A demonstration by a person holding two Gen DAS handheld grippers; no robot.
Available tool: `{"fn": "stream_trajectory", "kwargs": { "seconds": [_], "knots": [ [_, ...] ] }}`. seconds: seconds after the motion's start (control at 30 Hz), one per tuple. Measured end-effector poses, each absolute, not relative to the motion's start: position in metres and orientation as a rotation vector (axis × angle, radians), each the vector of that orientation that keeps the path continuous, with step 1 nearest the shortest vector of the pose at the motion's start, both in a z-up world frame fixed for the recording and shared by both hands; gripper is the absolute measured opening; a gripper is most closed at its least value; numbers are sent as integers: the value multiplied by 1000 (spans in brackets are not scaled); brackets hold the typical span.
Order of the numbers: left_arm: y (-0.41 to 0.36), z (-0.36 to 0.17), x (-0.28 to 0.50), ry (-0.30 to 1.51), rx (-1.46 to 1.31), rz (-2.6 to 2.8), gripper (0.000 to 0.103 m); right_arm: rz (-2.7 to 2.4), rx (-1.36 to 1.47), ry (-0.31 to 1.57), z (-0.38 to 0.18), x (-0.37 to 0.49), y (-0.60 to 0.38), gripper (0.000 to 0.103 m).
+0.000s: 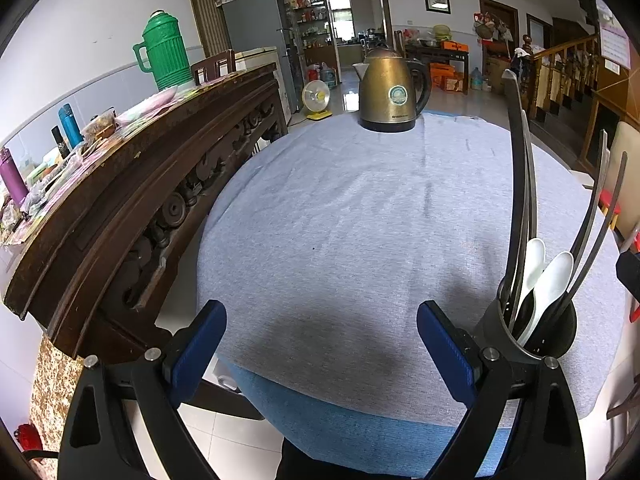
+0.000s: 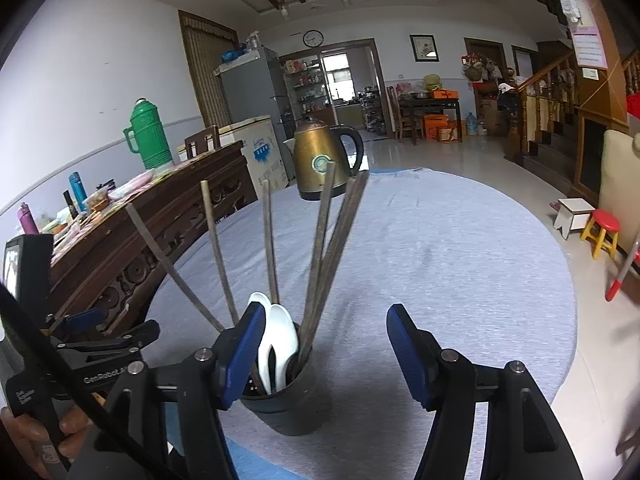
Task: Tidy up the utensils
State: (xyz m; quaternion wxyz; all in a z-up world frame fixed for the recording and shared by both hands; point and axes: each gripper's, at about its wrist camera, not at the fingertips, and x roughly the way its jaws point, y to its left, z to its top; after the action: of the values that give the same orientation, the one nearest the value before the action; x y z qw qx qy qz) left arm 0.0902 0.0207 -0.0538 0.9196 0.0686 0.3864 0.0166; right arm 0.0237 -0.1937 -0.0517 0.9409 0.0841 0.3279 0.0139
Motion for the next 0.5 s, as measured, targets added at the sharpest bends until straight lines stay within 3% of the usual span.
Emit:
{"fn": "stream_trajectory", "kwargs": {
  "seconds": [0.23,0.5],
  "knots": [
    [23,-57,94,807,138,38,96,-71,157,718,-73,45,-224,72],
    [23,-65,103,829,140,38,96,-167,34,941,-137,145,-283,72]
  ]
}}
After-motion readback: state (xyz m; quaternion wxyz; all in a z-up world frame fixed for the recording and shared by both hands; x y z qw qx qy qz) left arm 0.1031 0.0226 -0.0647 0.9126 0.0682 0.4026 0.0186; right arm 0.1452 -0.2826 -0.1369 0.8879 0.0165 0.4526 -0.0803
